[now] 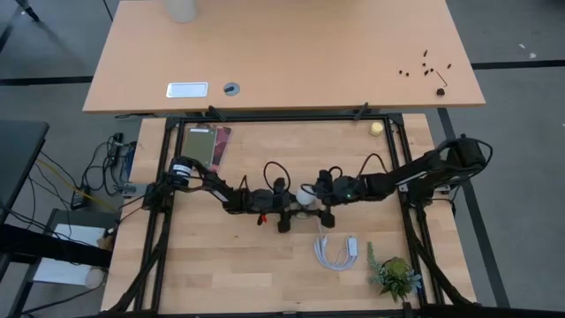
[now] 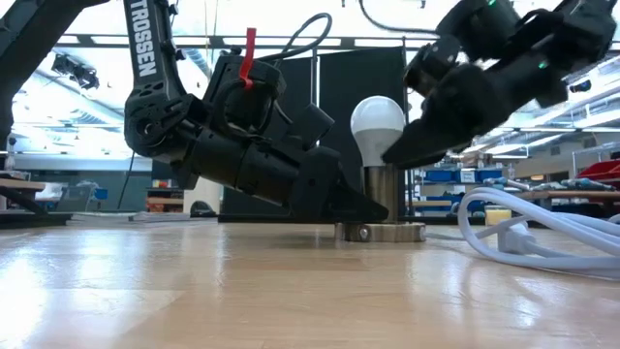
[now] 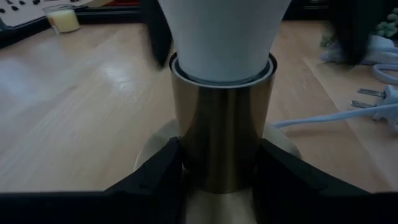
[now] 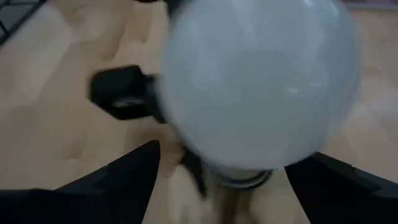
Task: Screw lightbulb
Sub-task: Insert the white lightbulb into the desk lamp
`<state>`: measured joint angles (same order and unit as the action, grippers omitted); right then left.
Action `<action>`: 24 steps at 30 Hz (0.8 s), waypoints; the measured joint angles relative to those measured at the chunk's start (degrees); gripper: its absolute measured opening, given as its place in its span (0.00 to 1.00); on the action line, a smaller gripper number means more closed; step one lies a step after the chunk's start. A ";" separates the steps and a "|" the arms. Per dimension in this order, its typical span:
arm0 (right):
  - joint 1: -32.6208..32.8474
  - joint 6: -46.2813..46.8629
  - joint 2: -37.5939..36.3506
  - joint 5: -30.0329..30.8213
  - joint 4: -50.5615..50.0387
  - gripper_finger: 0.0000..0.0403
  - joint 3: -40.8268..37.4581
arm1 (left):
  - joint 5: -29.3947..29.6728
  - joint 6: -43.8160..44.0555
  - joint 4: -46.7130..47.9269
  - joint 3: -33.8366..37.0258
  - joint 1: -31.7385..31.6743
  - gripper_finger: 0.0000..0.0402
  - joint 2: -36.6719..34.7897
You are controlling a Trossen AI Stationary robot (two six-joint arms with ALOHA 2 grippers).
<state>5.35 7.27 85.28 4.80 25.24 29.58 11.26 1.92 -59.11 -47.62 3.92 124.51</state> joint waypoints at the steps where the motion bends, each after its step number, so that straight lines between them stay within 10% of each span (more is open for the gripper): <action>1: 0.74 0.81 -1.03 0.39 -0.89 0.86 0.00 | 0.28 0.08 0.04 0.00 0.00 0.47 -0.02; 12: 11.03 12.32 -9.04 6.32 -9.18 0.86 0.06 | 3.02 1.19 0.54 0.04 -0.13 0.47 0.00; 24: 9.49 5.11 -10.16 14.58 -47.63 0.86 18.01 | -0.32 -2.37 0.60 0.00 -0.17 0.47 -0.07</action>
<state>14.84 12.37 75.12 19.38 -22.39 47.59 10.95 -0.45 -58.51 -47.62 3.75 124.44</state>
